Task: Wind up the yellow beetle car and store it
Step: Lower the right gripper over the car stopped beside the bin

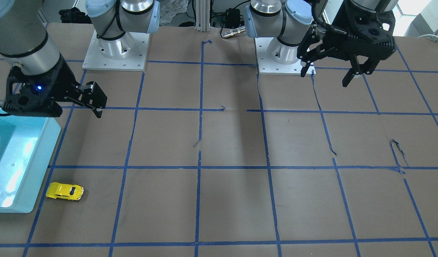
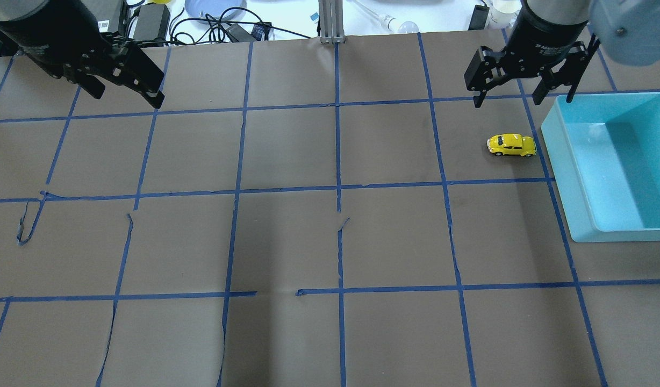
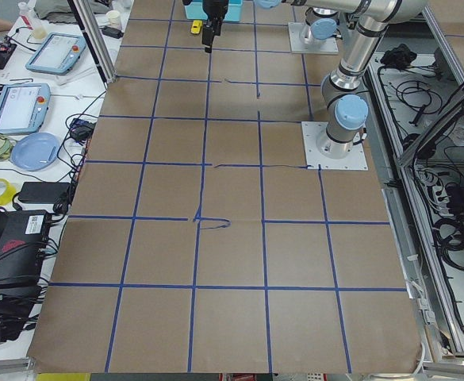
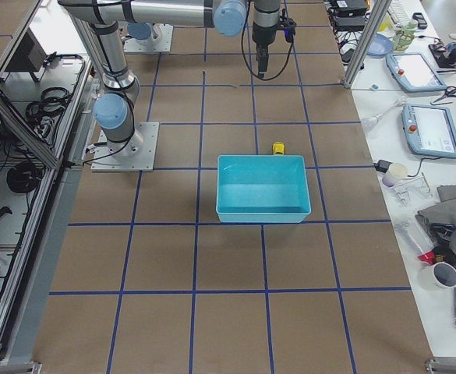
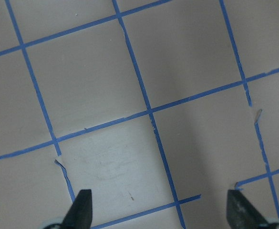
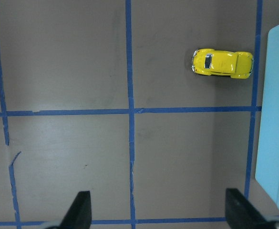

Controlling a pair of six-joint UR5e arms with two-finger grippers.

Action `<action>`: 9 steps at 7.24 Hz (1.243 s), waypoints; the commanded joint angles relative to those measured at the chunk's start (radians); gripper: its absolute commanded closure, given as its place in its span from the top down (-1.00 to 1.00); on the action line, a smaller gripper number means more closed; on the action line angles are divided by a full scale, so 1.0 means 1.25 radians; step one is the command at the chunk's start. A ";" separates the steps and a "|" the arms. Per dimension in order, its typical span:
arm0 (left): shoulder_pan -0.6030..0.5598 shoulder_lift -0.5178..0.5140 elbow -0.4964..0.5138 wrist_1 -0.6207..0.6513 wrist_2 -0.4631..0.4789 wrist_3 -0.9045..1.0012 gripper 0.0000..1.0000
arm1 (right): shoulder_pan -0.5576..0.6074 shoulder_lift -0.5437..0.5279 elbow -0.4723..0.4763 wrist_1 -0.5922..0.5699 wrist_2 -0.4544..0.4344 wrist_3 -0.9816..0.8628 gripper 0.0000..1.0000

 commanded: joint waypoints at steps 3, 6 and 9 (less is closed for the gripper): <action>-0.046 -0.046 -0.010 0.074 0.003 -0.183 1.00 | 0.000 0.098 0.097 -0.118 0.001 -0.254 1.00; -0.060 -0.046 -0.058 0.129 0.037 -0.188 1.00 | -0.050 0.161 0.123 -0.292 -0.008 -0.790 1.00; -0.072 -0.019 -0.074 0.131 0.040 -0.190 1.00 | -0.135 0.238 0.164 -0.524 -0.023 -1.216 1.00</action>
